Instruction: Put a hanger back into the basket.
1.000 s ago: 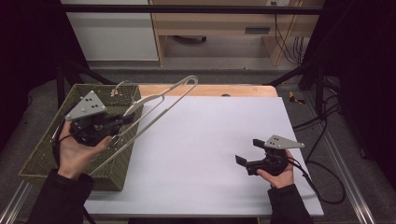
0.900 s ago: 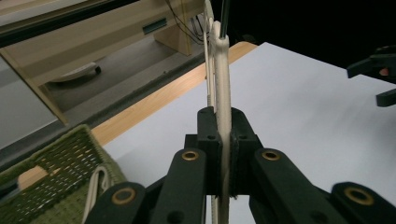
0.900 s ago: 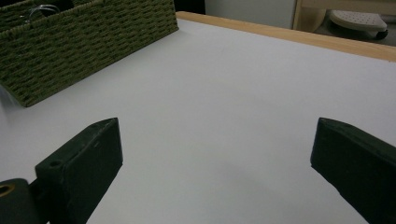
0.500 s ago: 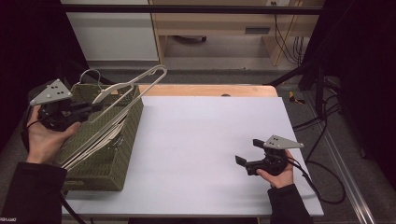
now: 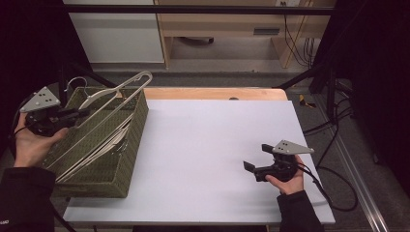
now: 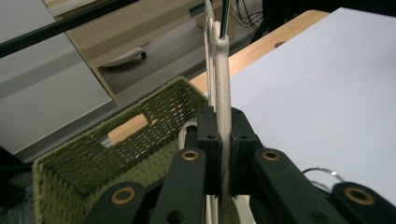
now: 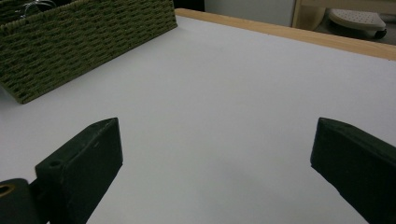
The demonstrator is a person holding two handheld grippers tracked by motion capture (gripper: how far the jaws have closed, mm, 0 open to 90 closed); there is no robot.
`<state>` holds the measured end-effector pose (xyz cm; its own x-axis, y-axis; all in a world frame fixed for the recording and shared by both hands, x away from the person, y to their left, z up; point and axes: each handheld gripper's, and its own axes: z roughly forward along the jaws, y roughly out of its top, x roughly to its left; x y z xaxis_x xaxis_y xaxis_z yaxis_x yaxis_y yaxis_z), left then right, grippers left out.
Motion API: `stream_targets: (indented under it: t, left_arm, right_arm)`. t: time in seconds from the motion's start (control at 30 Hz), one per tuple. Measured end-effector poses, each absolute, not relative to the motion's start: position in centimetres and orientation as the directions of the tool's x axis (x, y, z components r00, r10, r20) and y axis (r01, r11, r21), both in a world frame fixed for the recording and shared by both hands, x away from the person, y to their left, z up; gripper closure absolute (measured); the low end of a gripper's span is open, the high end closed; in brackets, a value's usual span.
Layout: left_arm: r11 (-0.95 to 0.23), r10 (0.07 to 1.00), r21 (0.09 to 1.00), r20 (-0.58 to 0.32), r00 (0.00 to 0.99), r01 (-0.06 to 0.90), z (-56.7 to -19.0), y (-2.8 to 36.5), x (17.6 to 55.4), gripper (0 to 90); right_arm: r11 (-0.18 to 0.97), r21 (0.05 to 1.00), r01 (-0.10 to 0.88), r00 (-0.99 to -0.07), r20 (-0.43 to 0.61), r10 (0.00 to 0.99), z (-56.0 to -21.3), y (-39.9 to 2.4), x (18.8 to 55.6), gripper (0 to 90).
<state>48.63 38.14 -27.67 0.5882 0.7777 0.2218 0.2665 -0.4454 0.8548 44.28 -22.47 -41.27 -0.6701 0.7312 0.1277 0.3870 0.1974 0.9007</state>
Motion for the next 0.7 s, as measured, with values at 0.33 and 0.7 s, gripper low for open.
stream_targets:
  t: [0.33,0.7]
  left_arm:
    - [-0.468,0.794,0.830,0.244,0.557,0.303,-29.6,40.3,49.2,85.7]
    - [-0.505,0.800,0.782,0.264,0.539,0.366,-32.4,41.3,49.4,85.7]
  right_arm:
    - [0.206,0.900,0.384,-0.674,0.121,0.729,-41.4,-22.5,44.3,2.8]
    - [0.205,0.900,0.385,-0.670,0.120,0.732,-41.4,-22.4,44.3,2.8]
